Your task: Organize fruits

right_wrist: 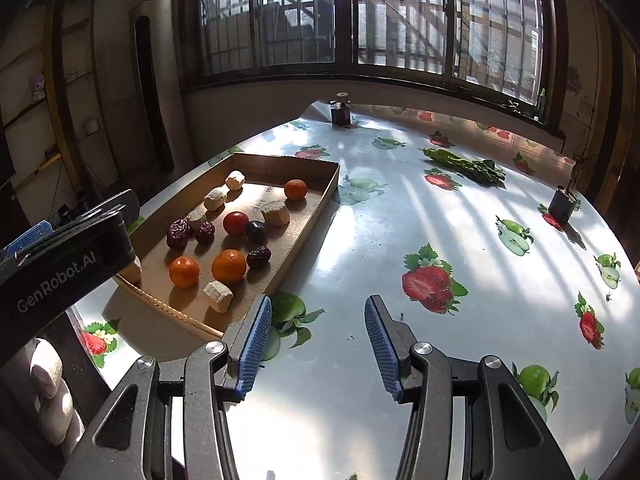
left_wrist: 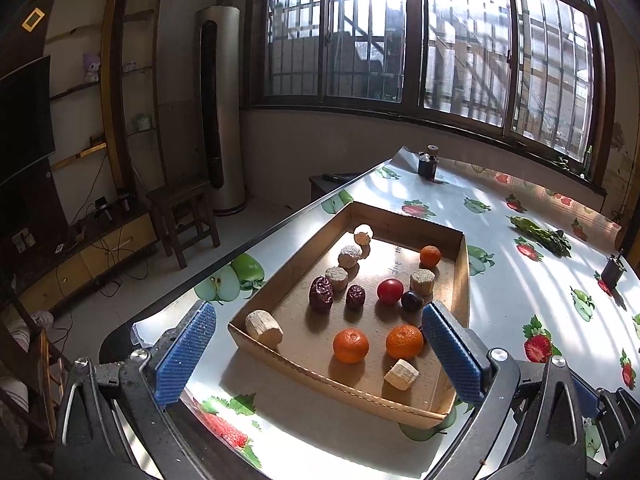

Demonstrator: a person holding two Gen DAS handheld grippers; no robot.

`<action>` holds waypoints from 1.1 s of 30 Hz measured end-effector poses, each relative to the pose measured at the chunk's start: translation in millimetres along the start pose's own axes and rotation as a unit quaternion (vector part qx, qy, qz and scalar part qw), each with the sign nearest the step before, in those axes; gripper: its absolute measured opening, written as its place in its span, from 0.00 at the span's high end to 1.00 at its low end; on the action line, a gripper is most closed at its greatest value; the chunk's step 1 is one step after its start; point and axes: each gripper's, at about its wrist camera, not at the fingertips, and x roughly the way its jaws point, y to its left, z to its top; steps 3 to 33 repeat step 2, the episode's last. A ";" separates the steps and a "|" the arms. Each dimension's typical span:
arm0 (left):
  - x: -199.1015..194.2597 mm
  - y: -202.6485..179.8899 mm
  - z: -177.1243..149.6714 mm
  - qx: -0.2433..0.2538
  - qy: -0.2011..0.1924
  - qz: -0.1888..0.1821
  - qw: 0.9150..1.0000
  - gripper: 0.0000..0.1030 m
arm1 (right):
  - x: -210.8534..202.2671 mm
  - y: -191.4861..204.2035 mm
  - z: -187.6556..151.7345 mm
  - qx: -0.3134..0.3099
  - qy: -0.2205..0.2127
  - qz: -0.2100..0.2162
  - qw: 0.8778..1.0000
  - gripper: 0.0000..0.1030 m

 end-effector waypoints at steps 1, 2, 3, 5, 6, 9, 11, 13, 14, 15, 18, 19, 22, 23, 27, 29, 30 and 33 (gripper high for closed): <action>2.5 1.9 0.5 -0.001 0.006 0.003 1.000 0.00 | 1.2 2.6 0.9 -0.002 0.003 0.003 1.000 0.48; 5.4 4.4 1.3 -0.003 0.015 0.004 1.000 0.00 | 2.8 5.2 1.7 -0.006 0.006 0.007 1.000 0.48; 5.4 4.4 1.3 -0.003 0.015 0.004 1.000 0.00 | 2.8 5.2 1.7 -0.006 0.006 0.007 1.000 0.48; 5.4 4.4 1.3 -0.003 0.015 0.004 1.000 0.00 | 2.8 5.2 1.7 -0.006 0.006 0.007 1.000 0.48; 5.4 4.4 1.3 -0.003 0.015 0.004 1.000 0.00 | 2.8 5.2 1.7 -0.006 0.006 0.007 1.000 0.48; 5.4 4.4 1.3 -0.003 0.015 0.004 1.000 0.00 | 2.8 5.2 1.7 -0.006 0.006 0.007 1.000 0.48; 5.4 4.4 1.3 -0.003 0.015 0.004 1.000 0.00 | 2.8 5.2 1.7 -0.006 0.006 0.007 1.000 0.48; 5.4 4.4 1.3 -0.003 0.015 0.004 1.000 0.00 | 2.8 5.2 1.7 -0.006 0.006 0.007 1.000 0.48; 5.4 4.4 1.3 -0.003 0.015 0.004 1.000 0.00 | 2.8 5.2 1.7 -0.006 0.006 0.007 1.000 0.48; 5.4 4.4 1.3 -0.003 0.015 0.004 1.000 0.00 | 2.8 5.2 1.7 -0.006 0.006 0.007 1.000 0.48; 5.4 4.4 1.3 -0.003 0.015 0.004 1.000 0.00 | 2.8 5.2 1.7 -0.006 0.006 0.007 1.000 0.48; 5.4 4.4 1.3 -0.003 0.015 0.004 1.000 0.00 | 2.8 5.2 1.7 -0.006 0.006 0.007 1.000 0.48; 5.4 4.4 1.3 -0.003 0.015 0.004 1.000 0.00 | 2.8 5.2 1.7 -0.006 0.006 0.007 1.000 0.48; 5.4 4.4 1.3 -0.003 0.015 0.004 1.000 0.00 | 2.8 5.2 1.7 -0.006 0.006 0.007 1.000 0.48; 5.4 4.4 1.3 -0.003 0.015 0.004 1.000 0.00 | 2.8 5.2 1.7 -0.006 0.006 0.007 1.000 0.48; 5.4 4.4 1.3 -0.003 0.015 0.004 1.000 0.00 | 2.8 5.2 1.7 -0.006 0.006 0.007 1.000 0.48; 5.4 4.4 1.3 -0.003 0.015 0.004 1.000 0.00 | 2.8 5.2 1.7 -0.006 0.006 0.007 1.000 0.48; 5.4 4.4 1.3 -0.003 0.015 0.004 1.000 0.00 | 2.8 5.2 1.7 -0.006 0.006 0.007 1.000 0.48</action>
